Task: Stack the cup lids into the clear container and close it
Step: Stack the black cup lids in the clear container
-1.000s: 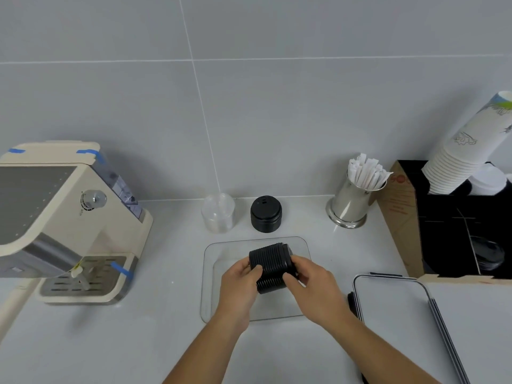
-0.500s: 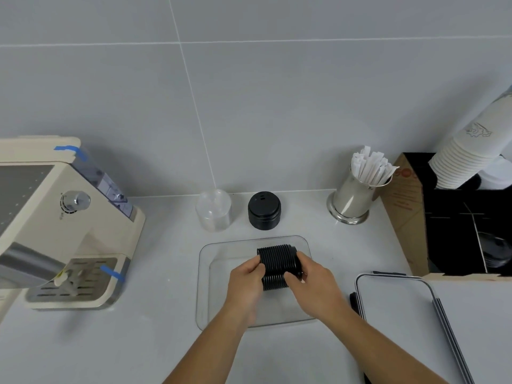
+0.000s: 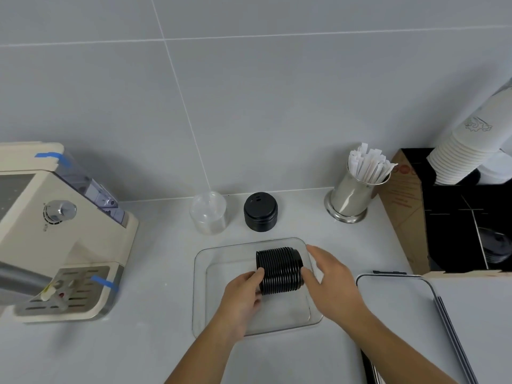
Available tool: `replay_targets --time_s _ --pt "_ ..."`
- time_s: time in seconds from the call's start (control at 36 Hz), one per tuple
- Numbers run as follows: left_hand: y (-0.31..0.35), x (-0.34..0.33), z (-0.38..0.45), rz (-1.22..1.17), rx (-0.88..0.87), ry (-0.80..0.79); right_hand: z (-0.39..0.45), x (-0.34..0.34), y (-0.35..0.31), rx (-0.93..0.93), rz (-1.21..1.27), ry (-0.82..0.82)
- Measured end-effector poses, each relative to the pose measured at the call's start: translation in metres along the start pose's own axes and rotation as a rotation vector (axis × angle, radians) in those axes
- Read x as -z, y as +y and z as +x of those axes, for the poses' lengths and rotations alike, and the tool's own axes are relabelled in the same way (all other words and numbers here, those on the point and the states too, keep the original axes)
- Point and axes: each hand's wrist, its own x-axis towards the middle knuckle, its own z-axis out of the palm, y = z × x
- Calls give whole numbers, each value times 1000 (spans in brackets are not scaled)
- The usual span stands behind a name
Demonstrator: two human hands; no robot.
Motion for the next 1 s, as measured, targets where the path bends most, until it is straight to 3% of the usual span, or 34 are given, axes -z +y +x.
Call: replay_targets --time_s 0.14,0.5,1.0 --pt "2 -5 4 -86 69 -9 8 1 3 -192 142 -67" --pt "3 -11 13 -117 61 -47 10 -2 1 -159 160 -15" --pt "7 -7 2 -16 -8 -21 11 7 -1 -286 321 -44"
